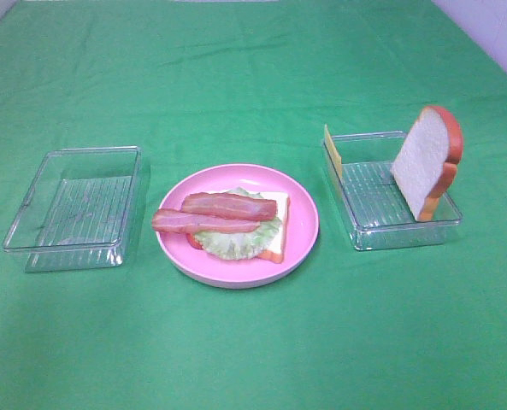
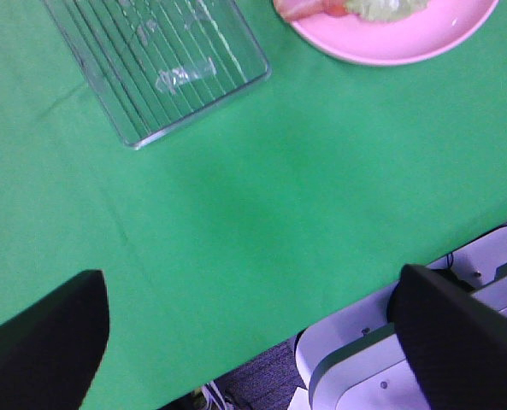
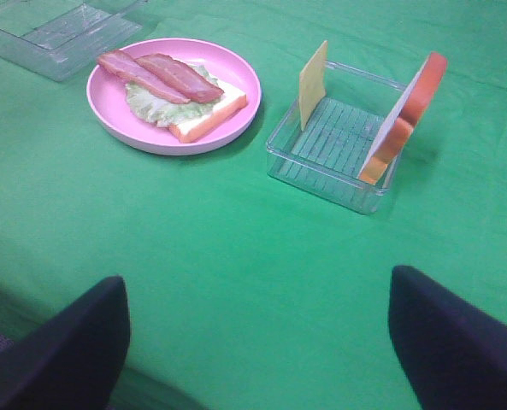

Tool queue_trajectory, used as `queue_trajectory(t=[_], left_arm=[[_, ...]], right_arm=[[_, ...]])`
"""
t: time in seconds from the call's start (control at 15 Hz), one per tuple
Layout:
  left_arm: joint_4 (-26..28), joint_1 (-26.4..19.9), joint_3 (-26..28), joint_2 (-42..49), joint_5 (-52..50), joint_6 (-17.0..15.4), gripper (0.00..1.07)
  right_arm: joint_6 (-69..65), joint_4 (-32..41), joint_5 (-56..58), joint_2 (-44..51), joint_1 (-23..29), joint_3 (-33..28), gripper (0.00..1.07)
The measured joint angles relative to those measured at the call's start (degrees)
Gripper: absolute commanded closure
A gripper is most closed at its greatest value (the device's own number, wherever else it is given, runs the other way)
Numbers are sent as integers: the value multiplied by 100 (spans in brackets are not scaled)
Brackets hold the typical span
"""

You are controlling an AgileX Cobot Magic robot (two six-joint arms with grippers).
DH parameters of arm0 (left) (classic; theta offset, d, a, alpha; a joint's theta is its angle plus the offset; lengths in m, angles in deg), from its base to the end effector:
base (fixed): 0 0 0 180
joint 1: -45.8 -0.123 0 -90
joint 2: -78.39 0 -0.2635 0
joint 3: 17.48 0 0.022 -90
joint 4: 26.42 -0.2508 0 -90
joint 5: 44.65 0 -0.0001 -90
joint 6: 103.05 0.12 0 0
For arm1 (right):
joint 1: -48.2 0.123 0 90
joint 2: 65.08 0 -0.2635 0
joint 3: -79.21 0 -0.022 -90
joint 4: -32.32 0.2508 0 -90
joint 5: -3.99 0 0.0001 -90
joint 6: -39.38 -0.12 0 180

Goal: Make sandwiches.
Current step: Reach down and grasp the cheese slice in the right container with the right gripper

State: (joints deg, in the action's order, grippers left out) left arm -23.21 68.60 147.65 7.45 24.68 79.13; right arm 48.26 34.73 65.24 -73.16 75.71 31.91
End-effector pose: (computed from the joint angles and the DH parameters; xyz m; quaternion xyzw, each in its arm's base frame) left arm 0.1938 -0.0883 0.3036 0.2072 0.9539 -0.0658 0.2067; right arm 0.0336 0.0225 0.2668 -0.2667 0.8079 0.1057 0.5148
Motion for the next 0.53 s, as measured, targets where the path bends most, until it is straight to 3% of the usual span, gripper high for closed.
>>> queue_trajectory(t=[0.33, 0.53], left_arm=[[11, 0, -1318, 1811, -390, 0, 21], [17, 0, -2143, 3707, -476, 23, 21]], right_arm=[[0, -23, -11, -327, 0, 0, 30], [0, -23, -52, -1197, 0, 0, 30]])
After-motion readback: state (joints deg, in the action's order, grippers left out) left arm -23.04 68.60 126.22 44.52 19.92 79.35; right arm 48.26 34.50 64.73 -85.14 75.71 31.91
